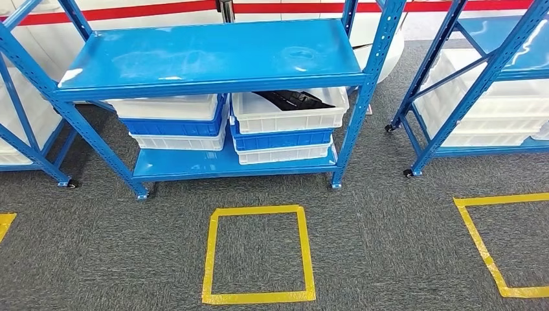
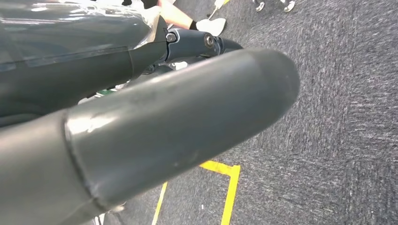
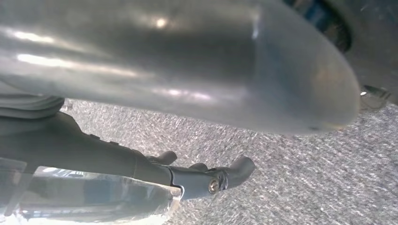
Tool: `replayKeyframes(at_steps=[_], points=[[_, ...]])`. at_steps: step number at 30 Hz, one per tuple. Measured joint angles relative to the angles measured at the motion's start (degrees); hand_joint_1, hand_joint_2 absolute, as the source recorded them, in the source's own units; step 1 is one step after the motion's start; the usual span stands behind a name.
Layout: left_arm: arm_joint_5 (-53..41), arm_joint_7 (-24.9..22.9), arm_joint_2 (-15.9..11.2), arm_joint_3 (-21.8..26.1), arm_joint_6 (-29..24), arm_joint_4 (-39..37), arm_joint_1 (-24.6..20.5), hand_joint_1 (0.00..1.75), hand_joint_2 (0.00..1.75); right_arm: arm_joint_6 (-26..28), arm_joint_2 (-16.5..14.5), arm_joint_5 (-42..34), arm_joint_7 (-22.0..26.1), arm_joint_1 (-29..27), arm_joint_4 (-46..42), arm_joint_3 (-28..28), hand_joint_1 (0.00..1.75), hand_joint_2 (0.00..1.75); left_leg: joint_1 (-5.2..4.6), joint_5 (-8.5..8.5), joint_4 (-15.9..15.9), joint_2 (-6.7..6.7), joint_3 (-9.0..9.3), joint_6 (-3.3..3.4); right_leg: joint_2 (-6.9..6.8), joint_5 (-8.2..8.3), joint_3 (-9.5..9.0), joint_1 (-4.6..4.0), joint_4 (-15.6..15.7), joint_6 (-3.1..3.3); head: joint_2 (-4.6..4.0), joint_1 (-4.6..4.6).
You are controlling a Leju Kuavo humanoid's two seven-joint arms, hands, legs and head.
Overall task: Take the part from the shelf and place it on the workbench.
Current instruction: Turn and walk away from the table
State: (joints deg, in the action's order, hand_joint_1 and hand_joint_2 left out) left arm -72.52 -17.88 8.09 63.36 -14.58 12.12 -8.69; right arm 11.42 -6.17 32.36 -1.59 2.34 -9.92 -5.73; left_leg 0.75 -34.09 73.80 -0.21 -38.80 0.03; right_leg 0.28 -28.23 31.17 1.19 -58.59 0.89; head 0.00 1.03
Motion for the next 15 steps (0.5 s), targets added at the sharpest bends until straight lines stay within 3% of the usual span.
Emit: replayKeyframes(at_steps=[1, 2, 3, 5, 6, 9, 11, 13, 15], points=[[0.0, 0.0, 0.0, 0.0, 0.0, 0.0, 0.0, 0.0, 0.0, -0.1, 0.0, 0.0, 0.0, 0.0, 0.0, 0.0, 0.0, 0.0, 0.05, -0.93, 1.1, 0.01, -1.5, -0.15, 0.05, -0.36, -0.38, -0.01, 0.0, 0.06, 0.0, -0.03], [0.0, 0.0, 0.0, 0.0, 0.0, 0.0, 0.1, 0.0, 0.0, -0.2, 0.0, 0.0, 0.0, -0.1, 0.0, 0.0, 0.0, 0.0, 0.12, -0.71, 0.6, 0.03, -2.16, -0.2, 0.1, -0.76, -0.87, -0.01, 0.0, 0.02, 0.0, -0.05], [0.0, 0.0, 0.0, 0.0, 0.0, 0.0, 0.1, 0.0, 0.0, -0.2, 0.0, 0.0, 0.0, -0.2, 0.0, 0.0, 0.0, 0.0, 0.19, 0.89, -1.7, 0.05, -1.82, -0.15, 0.14, -1.18, -1.42, -0.01, 0.0, -0.09, 0.0, -0.09], [0.0, 0.0, -0.1, 0.0, 0.0, 0.0, 0.1, 0.0, 0.0, -0.2, 0.0, 0.0, 0.0, -0.2, 0.0, 0.0, 0.0, 0.0, 0.16, 5.7, -8.6, 0.29, 0.41, 0.26, 0.17, -2.07, -2.45, -0.12, 0.0, -0.47, 0.0, -0.16], [0.0, 0.0, -0.1, 0.0, 0.0, 0.0, 0.1, 0.0, 0.0, -0.3, 0.0, 0.0, 0.0, -0.1, 0.0, 0.0, 0.0, 0.0, 0.03, 6.78, -11.1, 0.44, 1.37, 0.57, 0.21, -2.54, -2.76, -0.25, 0.1, -0.79, 0.0, -0.23], [-0.1, 0.0, -0.1, 0.0, 0.0, 0.0, 0.0, 0.0, 0.0, -0.6, 0.0, -0.1, 0.0, 0.1, 0.0, 0.0, 0.0, 0.0, -0.28, 6.4, -13.4, 0.48, 2.76, 1.66, 0.27, -2.98, -3.97, -0.78, 0.2, -2.23, 0.0, -0.4], [-0.1, 0.0, -0.1, 0.0, 0.0, 0.0, 0.0, 0.0, 0.0, -0.9, 0.0, -0.1, -0.1, 0.1, 0.0, 0.0, 0.0, 0.0, -0.1, 7.2, -14.0, 0.36, 4.23, 2.52, 0.19, -3.22, -4.53, -1.02, -1.5, -3.06, -0.01, -0.33], [-0.1, 0.0, -0.1, 0.0, 0.0, 0.0, 0.0, 0.0, 0.0, -1.0, 0.1, -0.1, -0.1, 0.3, 0.0, 0.0, 0.0, 0.0, -0.02, 7.33, -14.1, 0.44, 5.37, 3.12, 0.13, -4.91, -1.92, -0.99, -6.4, -2.87, -0.01, -0.15], [-0.1, 0.0, -0.1, 0.0, 0.0, 0.0, 0.0, 0.0, 0.0, -1.2, 0.2, -0.1, -0.1, 0.4, 0.0, 0.0, 0.0, 0.0, -0.16, 6.77, -14.1, 0.4, 5.67, 3.43, 0.12, -7.65, 2.78, -0.97, -13.2, -2.3, 0.0, -0.03]])
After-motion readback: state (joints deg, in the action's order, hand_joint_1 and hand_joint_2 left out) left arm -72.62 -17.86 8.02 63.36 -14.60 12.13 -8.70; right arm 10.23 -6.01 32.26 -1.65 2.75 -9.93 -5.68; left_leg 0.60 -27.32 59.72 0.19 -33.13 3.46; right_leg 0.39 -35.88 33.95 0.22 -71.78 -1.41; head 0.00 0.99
